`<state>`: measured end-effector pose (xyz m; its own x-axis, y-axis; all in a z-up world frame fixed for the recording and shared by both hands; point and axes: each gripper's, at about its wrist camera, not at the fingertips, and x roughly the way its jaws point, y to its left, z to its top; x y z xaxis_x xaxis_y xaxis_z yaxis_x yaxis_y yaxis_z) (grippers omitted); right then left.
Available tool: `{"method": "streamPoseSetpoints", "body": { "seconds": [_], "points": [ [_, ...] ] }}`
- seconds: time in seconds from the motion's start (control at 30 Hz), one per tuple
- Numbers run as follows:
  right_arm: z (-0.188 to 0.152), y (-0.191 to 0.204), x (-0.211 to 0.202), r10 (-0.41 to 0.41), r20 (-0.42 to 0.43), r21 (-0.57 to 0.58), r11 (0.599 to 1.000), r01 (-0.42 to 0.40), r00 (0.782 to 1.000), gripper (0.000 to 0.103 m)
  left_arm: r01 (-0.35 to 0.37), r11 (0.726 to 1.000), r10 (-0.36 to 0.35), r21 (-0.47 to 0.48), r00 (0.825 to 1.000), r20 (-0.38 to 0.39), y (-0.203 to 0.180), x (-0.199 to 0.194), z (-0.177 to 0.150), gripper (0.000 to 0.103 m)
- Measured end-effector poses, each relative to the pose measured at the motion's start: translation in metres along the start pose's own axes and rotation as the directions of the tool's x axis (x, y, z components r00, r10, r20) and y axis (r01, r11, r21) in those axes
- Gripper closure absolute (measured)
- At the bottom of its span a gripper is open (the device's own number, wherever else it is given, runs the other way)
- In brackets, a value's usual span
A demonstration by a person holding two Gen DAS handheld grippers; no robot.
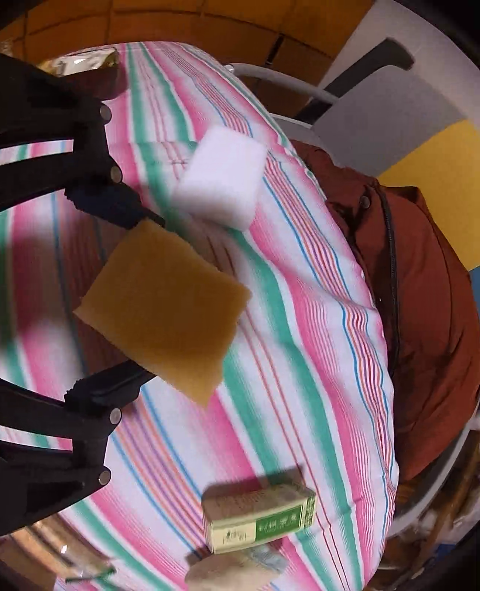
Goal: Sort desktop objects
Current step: 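Grasp a yellow sponge block with the right tool while the left tool moves toward the white foam block, then close the left tool on the white foam block and lift it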
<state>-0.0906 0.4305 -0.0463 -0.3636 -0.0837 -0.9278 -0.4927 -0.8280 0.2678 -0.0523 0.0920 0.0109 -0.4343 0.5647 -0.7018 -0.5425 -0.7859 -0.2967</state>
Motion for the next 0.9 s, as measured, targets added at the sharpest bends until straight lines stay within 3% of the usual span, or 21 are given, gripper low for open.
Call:
{"method": "streamPoseSetpoints", "body": {
  "seconds": [0.27,0.3,0.5,0.67,0.8,0.9],
  "points": [
    [-0.029,-0.034,-0.016,-0.021,-0.007,-0.053,0.998,0.021,1.000,0.034,-0.017,1.000,0.015,-0.012,0.995,-0.098,-0.024,0.078,0.041,0.048],
    [-0.030,-0.039,-0.011,-0.024,-0.039,-0.042,0.999,0.022,0.999,0.034,-0.018,1.000,0.016,-0.012,0.993,-0.115,-0.031,0.095,0.049,0.048],
    [-0.021,-0.052,-0.011,0.038,-0.063,-0.019,0.999,-0.039,0.997,0.033,-0.030,0.998,0.021,-0.046,0.983,-0.182,-0.055,0.161,0.086,0.047],
    [-0.020,-0.048,-0.011,0.020,-0.081,-0.064,0.998,-0.025,0.997,0.032,-0.017,0.994,-0.007,-0.106,0.975,-0.220,-0.065,0.207,0.111,0.040],
    [-0.023,-0.046,-0.011,0.000,-0.083,-0.086,0.996,-0.007,0.997,0.031,-0.091,0.982,0.047,-0.166,0.966,-0.255,-0.061,0.242,0.131,0.039],
    [-0.021,-0.048,-0.011,0.006,-0.089,-0.079,0.997,-0.013,0.996,0.031,-0.137,0.979,0.091,-0.150,0.956,-0.279,-0.064,0.260,0.145,0.036]
  ]
}}
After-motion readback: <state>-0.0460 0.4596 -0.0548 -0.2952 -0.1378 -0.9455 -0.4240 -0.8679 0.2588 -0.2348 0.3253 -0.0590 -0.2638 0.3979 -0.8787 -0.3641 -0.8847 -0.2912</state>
